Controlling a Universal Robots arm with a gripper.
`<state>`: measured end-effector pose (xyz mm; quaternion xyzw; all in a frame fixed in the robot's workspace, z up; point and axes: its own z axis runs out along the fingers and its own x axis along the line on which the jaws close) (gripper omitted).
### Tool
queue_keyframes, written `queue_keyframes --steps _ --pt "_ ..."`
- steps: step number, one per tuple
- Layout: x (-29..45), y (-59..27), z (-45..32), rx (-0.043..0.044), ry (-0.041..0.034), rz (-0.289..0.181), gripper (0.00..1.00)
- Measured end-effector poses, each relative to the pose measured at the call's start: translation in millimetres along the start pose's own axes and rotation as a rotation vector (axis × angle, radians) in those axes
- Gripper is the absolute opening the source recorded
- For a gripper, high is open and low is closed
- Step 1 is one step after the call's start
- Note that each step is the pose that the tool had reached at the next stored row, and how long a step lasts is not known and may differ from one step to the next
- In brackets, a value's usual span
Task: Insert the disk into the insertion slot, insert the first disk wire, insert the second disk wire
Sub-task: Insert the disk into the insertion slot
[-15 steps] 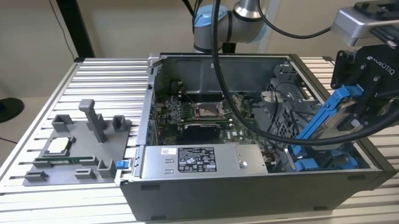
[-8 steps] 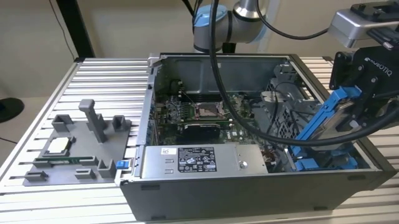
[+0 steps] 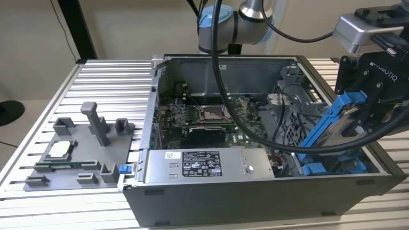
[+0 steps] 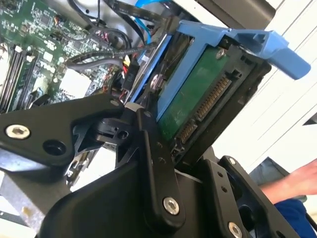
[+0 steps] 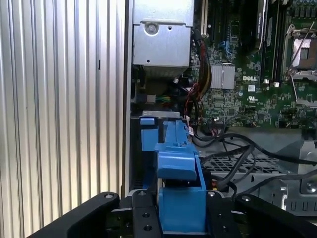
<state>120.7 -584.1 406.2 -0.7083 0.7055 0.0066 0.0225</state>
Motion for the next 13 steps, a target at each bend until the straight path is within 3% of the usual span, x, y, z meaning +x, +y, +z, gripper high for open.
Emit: queue_keyframes --steps 13 --pt "0.7 3.6 -0.2 -0.0018 0.0029 0.015 0.0"
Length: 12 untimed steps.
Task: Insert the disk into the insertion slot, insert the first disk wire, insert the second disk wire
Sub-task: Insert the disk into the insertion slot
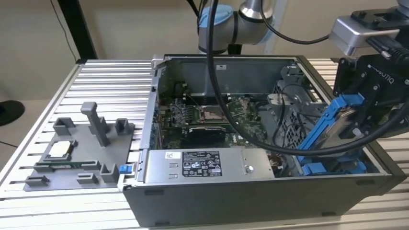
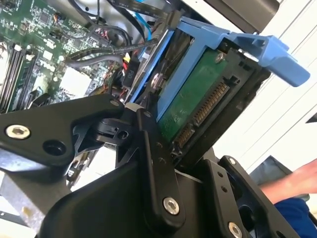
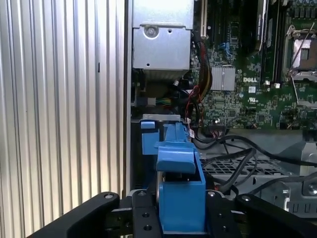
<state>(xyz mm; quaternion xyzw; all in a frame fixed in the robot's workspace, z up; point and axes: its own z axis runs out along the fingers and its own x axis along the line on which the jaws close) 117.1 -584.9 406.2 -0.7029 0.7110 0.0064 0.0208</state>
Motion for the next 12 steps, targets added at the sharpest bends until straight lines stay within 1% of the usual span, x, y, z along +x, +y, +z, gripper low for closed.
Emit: queue_keyframes --steps 3,9,12 --pt "0.1 0.0 -0.2 -0.0034 0.0001 0.013 0.0" --pt "0.1 0.0 -0.3 -0.0035 0.0005 0.013 0.0" --pt "0.2 0.0 1.7 -0.0035 0.0003 0.014 0.0"
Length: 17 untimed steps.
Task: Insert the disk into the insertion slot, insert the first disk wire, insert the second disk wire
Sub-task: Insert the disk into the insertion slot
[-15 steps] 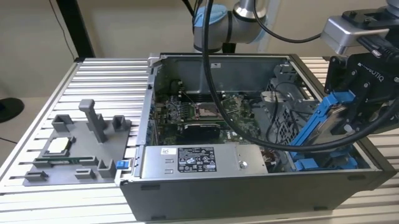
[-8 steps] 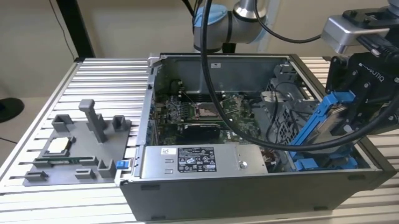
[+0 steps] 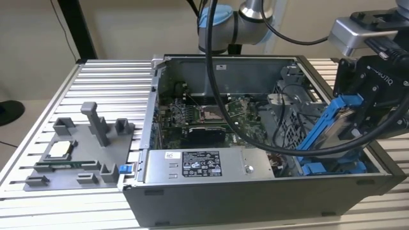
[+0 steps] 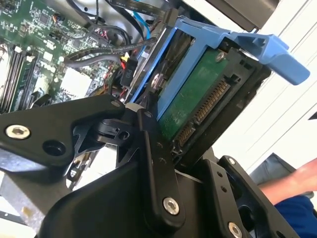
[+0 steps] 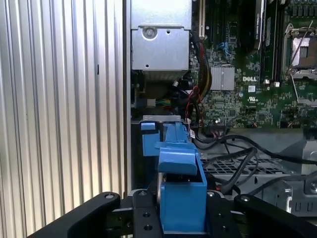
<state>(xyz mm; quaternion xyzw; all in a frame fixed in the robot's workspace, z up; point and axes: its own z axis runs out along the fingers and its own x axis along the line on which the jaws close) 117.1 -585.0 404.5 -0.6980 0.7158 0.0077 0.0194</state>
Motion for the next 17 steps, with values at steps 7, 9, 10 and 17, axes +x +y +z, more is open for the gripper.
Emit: queue_keyframes --steps 7,9,10,17 --pt "0.2 0.2 11.9 0.0001 0.0006 0.0 0.0" --pt "0.1 0.2 15.5 0.0 0.001 0.0 0.0" --pt "0.1 0.2 17.3 0.0001 0.0012 0.0 0.0" --pt "0.0 0.4 23.7 0.0001 0.0031 0.0 0.0"
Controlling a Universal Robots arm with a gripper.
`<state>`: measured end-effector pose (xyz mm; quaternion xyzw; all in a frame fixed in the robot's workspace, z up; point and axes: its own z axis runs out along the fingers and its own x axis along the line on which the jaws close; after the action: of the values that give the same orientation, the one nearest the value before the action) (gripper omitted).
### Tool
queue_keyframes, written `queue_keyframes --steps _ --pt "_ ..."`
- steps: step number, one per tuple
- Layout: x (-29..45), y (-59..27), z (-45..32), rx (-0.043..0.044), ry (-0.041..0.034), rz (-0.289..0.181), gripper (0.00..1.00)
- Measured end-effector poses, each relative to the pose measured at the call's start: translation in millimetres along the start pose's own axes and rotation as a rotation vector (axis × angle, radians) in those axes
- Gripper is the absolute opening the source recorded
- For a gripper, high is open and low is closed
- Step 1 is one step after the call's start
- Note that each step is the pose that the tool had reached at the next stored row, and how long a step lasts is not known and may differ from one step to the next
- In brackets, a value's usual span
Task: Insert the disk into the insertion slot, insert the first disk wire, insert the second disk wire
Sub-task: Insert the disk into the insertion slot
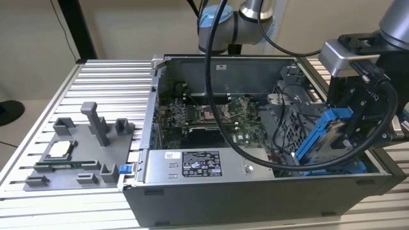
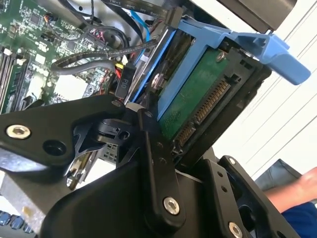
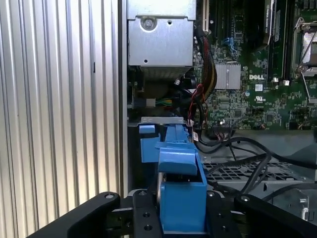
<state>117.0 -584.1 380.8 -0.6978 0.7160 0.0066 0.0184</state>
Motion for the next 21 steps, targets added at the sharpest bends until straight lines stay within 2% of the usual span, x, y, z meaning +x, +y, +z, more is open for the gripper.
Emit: queue_keyframes --steps 1,15,16,21 --pt "0.0 0.0 0.0 0.0 0.0002 0.0 1.0" --pt "-0.3 0.0 0.1 0.0 0.0001 0.0 1.0" --pt "-0.5 0.0 0.1 0.0 0.0 0.001 0.0" --pt "-1.1 -0.1 -1.5 0.0001 0.0002 0.004 0.0"
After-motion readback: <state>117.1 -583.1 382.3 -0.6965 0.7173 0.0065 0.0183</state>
